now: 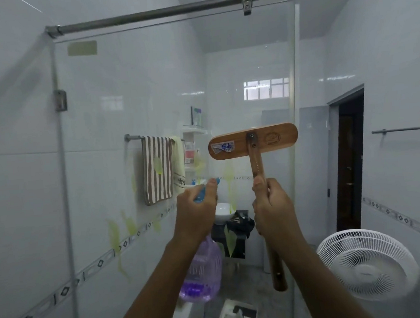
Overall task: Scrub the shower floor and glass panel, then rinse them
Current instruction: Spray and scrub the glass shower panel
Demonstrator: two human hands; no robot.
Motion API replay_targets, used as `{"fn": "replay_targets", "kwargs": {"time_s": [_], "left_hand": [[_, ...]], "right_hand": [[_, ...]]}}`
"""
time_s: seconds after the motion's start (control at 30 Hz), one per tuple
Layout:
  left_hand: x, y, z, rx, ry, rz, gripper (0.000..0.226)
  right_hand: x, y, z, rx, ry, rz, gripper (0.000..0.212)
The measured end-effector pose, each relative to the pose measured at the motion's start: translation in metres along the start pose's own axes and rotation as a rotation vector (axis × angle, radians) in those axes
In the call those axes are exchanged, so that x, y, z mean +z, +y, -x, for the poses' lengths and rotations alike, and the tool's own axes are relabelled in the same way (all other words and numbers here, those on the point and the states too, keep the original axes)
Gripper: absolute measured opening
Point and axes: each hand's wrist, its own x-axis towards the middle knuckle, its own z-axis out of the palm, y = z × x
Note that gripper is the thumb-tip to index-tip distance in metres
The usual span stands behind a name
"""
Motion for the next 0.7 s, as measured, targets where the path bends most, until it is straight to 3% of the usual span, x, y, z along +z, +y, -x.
{"fn": "replay_targets", "kwargs": {"time_s": [0.13, 0.37, 0.57, 0.7], "left_hand": [[-0.004, 0.0, -0.004, 0.013, 0.085, -0.005, 0.039], [-0.021, 0.004, -0.015, 0.188, 0.216, -0.077, 0.047], [-0.036, -0.008, -0.01, 0.227, 0.226, -0.113, 0.05], [-0.044, -0.014, -0.008, 0.241, 0.215, -0.143, 0.05]], "right_hand": [[0.007, -0.007, -0.012, -0.016, 0.003, 0.066, 0.039], [0.036, -0.014, -0.017, -0.049, -0.113, 0.093, 0.028], [0.064, 0.064, 0.083, 0.242, -0.247, 0.107, 0.014], [0.069, 0.02, 0.045, 0.094, -0.155, 0.061, 0.024]]}}
